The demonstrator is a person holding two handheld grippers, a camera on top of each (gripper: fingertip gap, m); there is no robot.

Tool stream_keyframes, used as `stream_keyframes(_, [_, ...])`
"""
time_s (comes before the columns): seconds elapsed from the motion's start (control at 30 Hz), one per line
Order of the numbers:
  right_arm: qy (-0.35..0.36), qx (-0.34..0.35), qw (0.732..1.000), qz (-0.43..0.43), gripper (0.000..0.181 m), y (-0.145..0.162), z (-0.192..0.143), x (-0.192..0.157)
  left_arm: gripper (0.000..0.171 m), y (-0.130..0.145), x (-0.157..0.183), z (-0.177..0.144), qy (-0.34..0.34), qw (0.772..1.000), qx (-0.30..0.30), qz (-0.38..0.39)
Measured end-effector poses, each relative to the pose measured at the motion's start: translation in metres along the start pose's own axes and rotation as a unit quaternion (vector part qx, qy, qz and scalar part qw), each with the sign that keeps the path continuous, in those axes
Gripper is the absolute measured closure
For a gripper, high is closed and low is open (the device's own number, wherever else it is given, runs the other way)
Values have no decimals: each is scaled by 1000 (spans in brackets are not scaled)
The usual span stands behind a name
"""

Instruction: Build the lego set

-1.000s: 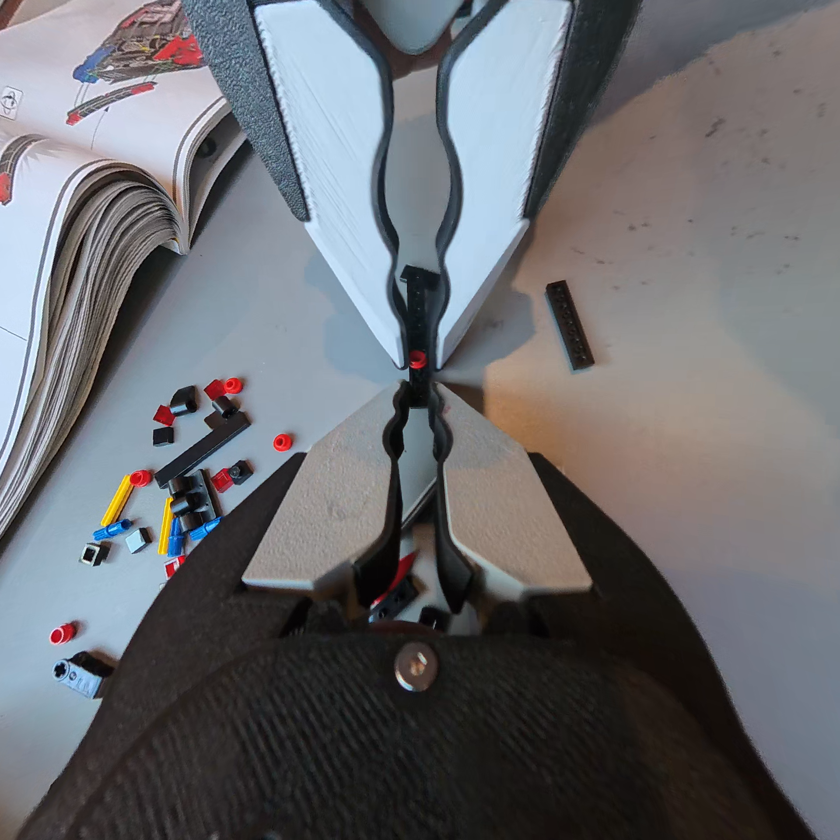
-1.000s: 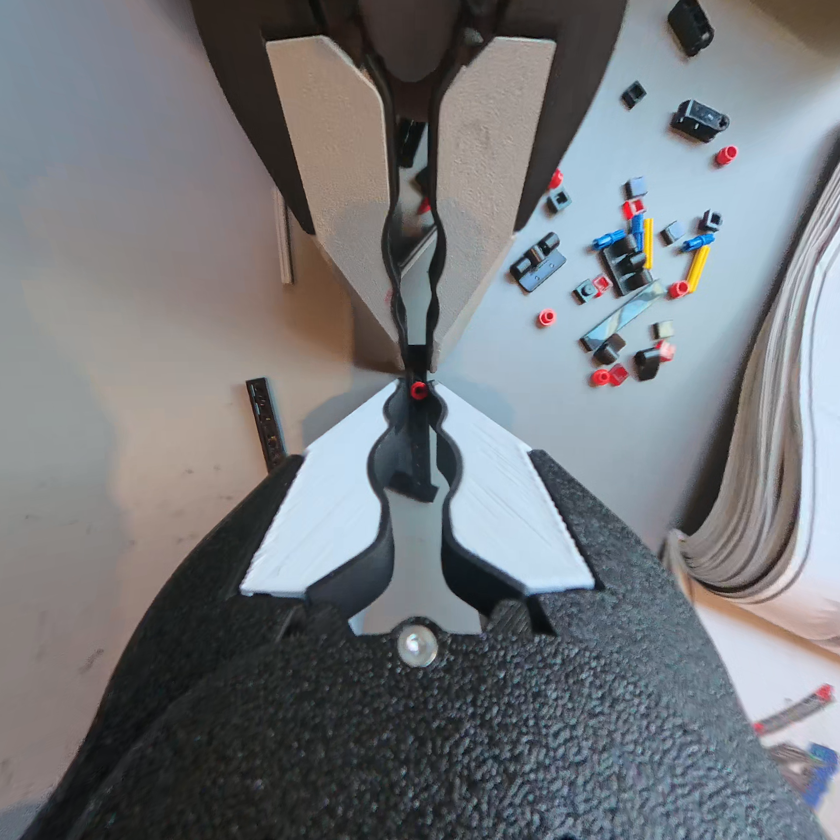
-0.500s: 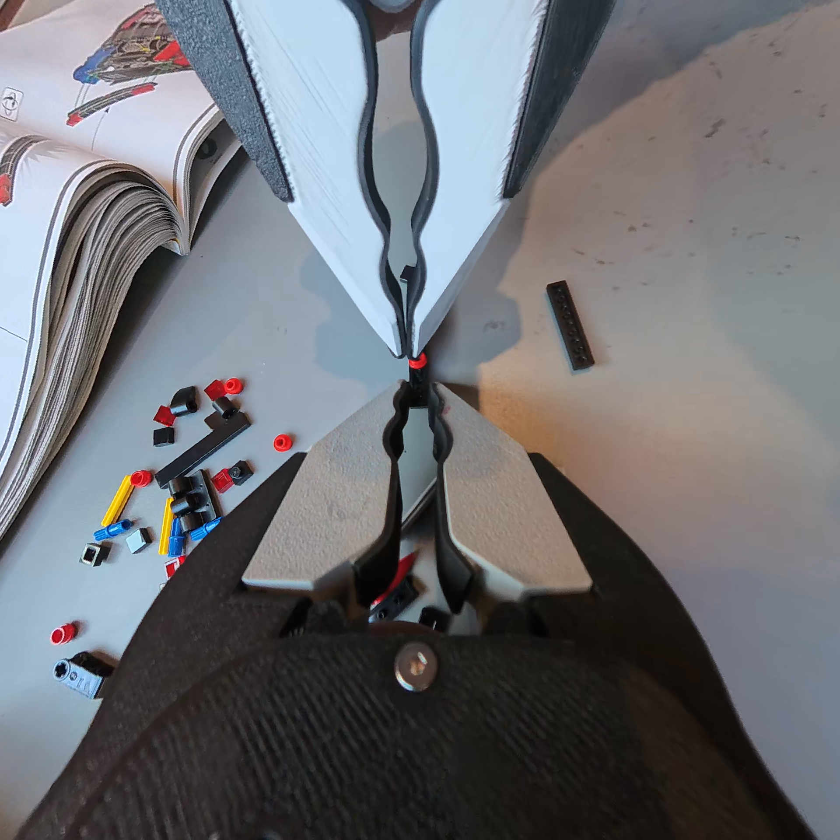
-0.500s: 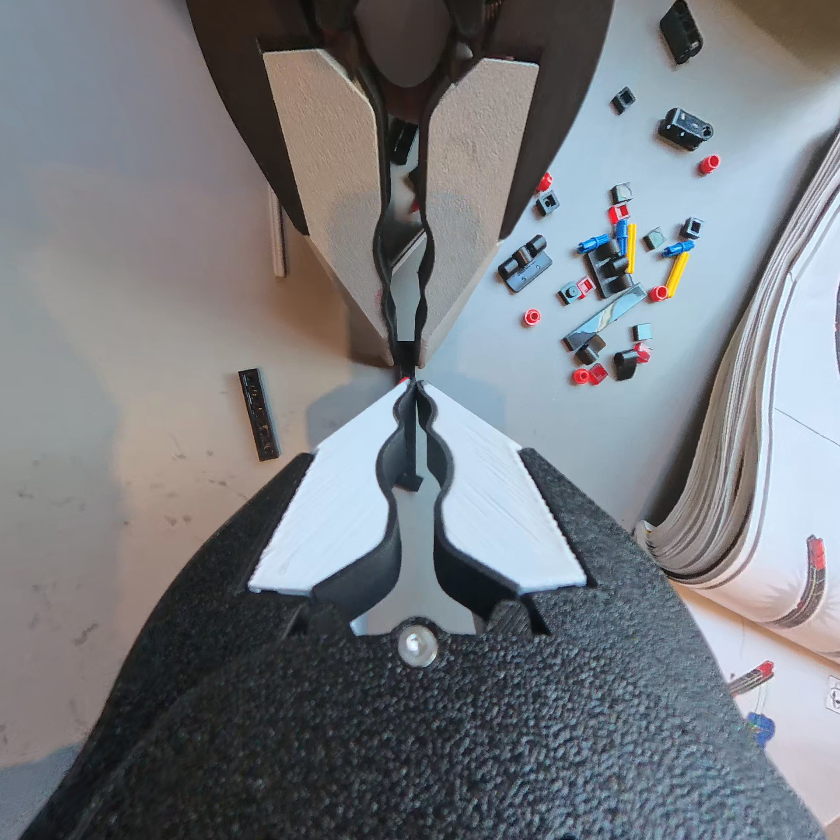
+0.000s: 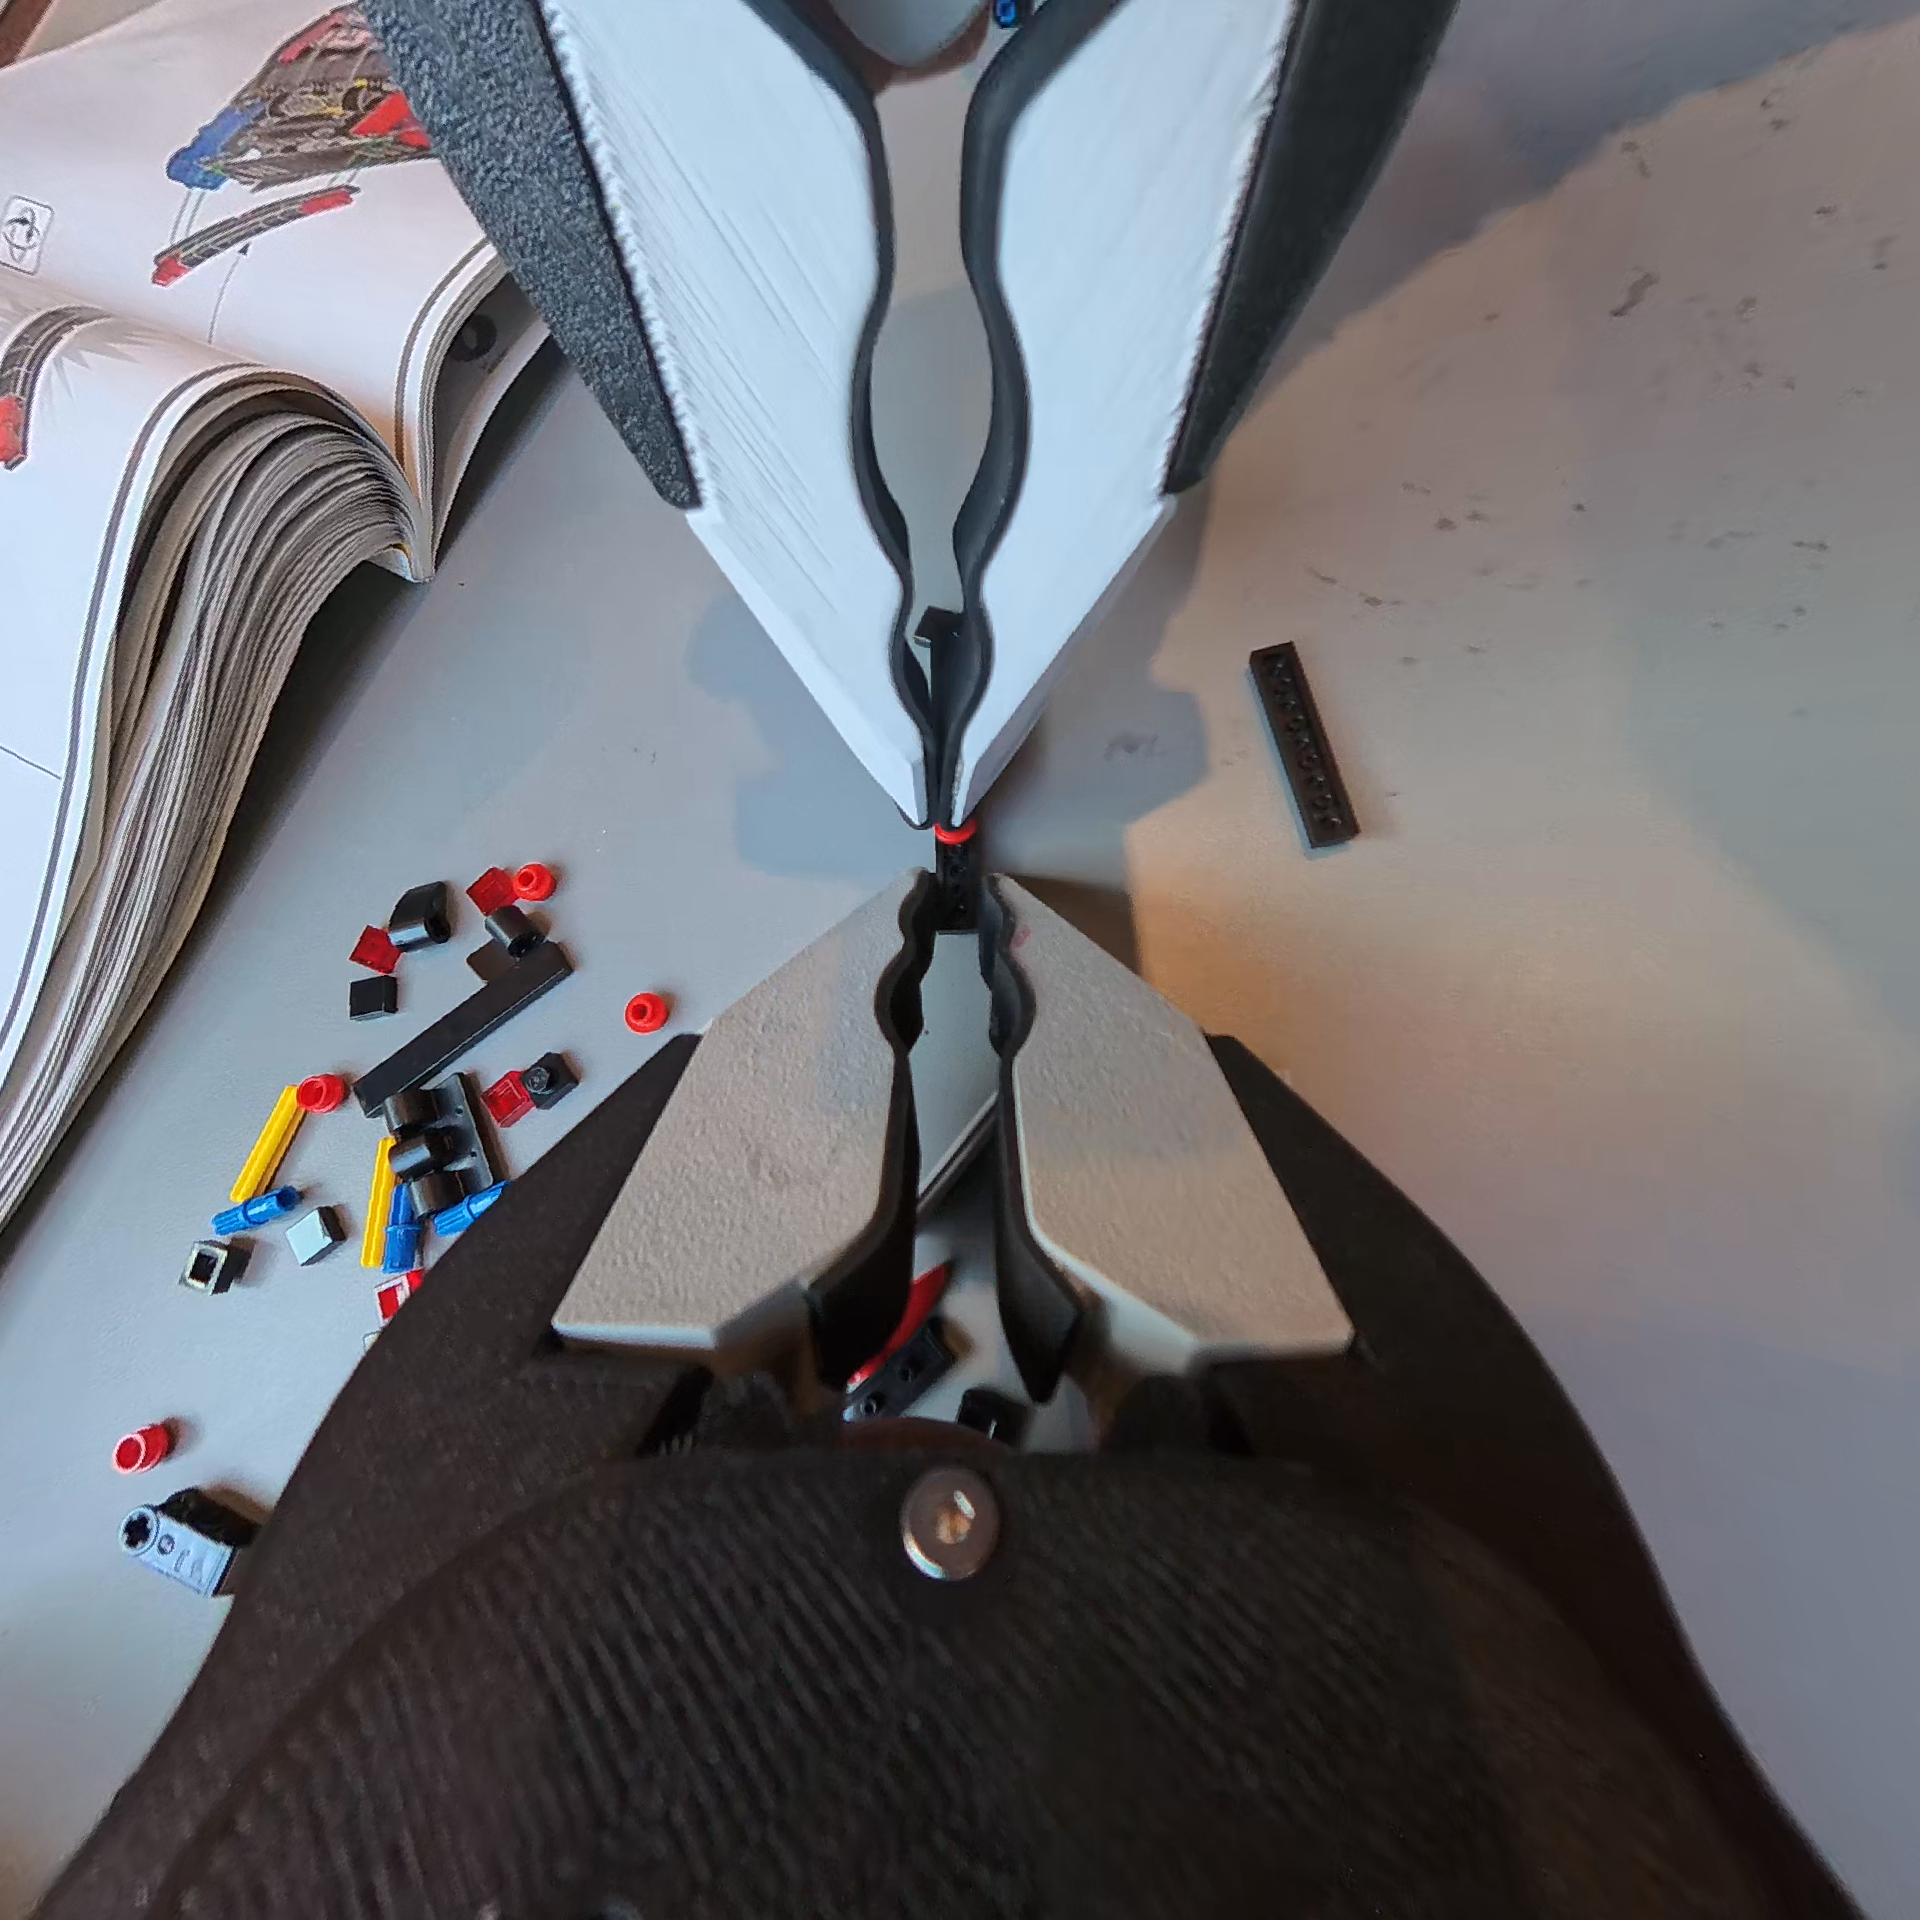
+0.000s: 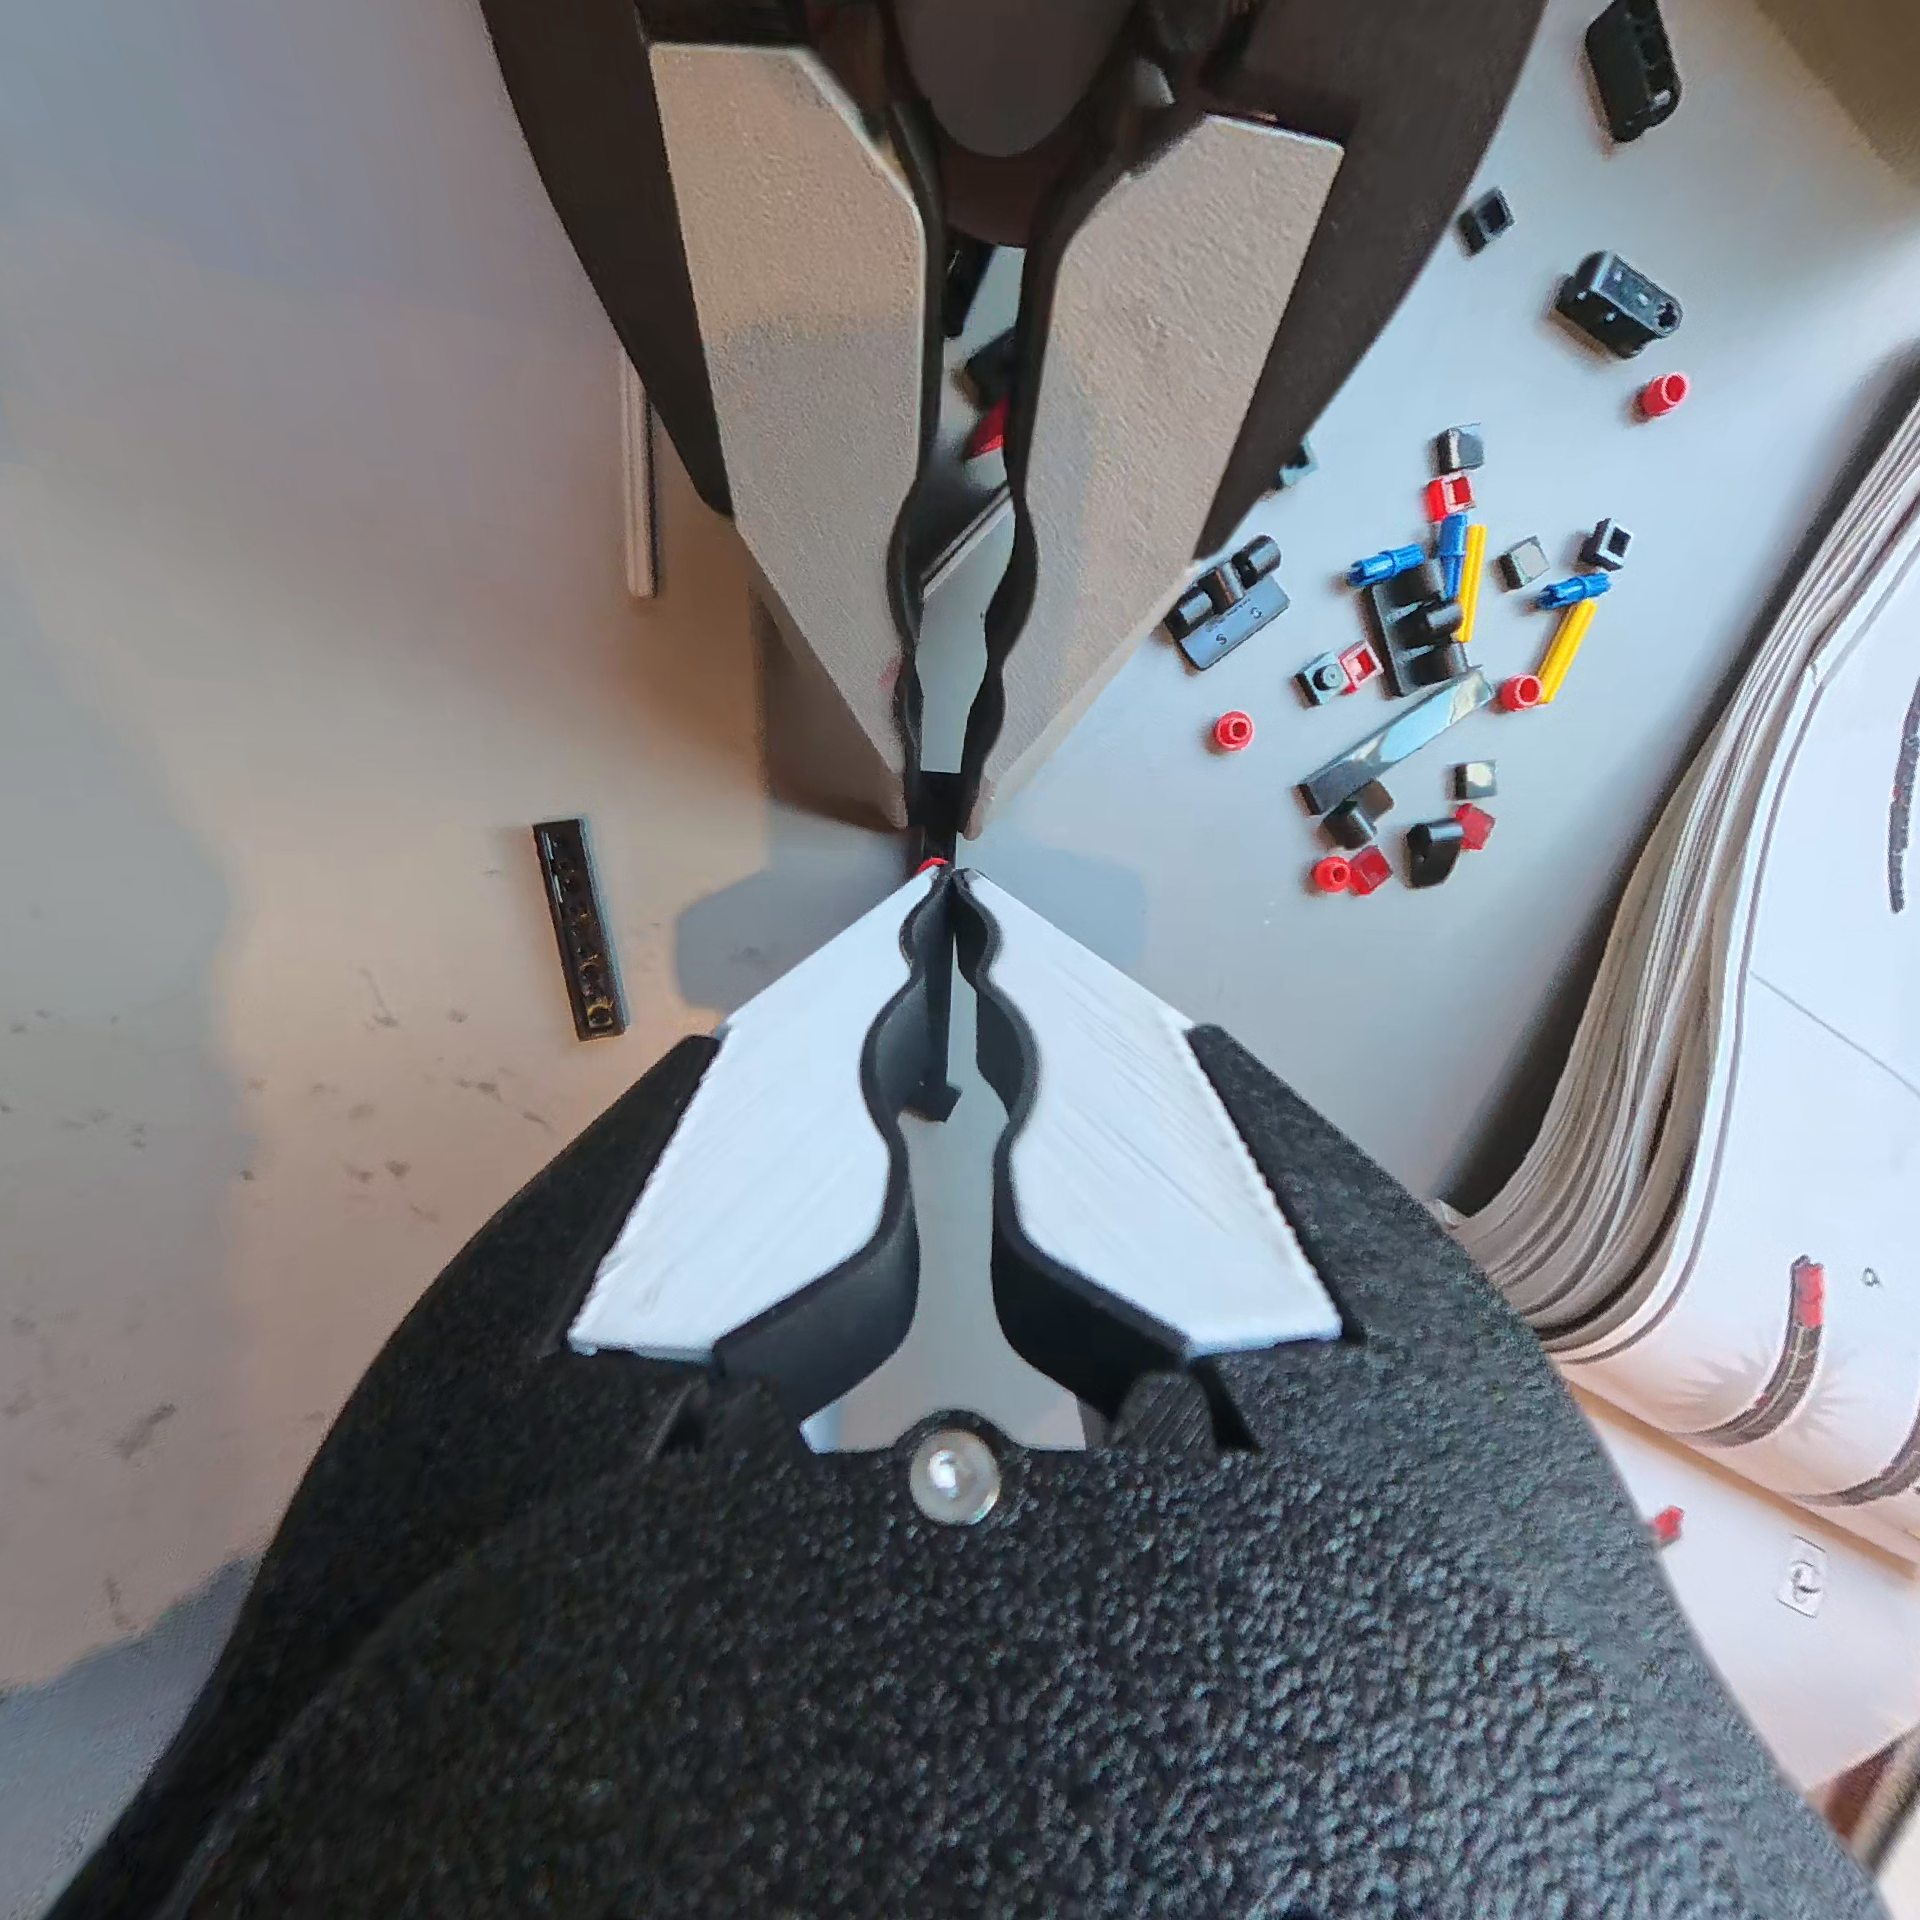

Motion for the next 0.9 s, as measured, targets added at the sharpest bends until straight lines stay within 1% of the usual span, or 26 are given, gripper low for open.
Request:
stream_keyframes(0.13, [27, -32, 998, -44, 181, -1, 0, -2, 166, 0, 0, 0, 0, 1000, -1, -4])
stream_keyframes(0.23, [41, -51, 996, -57, 181, -3, 1, -3, 166, 0, 0, 0, 0, 1000, -1, -6])
stream_keyframes(0.33, [22, -43, 998, -26, 181, -1, 2, -2, 166, 0, 0, 0, -1, 1000, -1, -5])
stream_keyframes(0.47, [4, 0, 1000, 22, 181, 0, 2, -1, 166, 0, 0, 0, -1, 1000, -1, -4])
stream_keyframes(0.77, [15, 25, 999, 45, 181, 0, 2, -1, 166, 0, 0, 0, -1, 1000, -1, -5])
stream_keyframes(0.9, [29, 35, 995, 88, 181, -1, -3, -1, 166, 0, 0, 0, -2, 1000, -1, -4])
Point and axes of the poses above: each gripper's, where its closed fingertips meet, z out along the fingers, y out of its underside, x = y × z across the jaws, the point moved 1 cm from there along -z, back along the fingers, and after that the axes turned 1 degree about z, right-handed, at the moved point
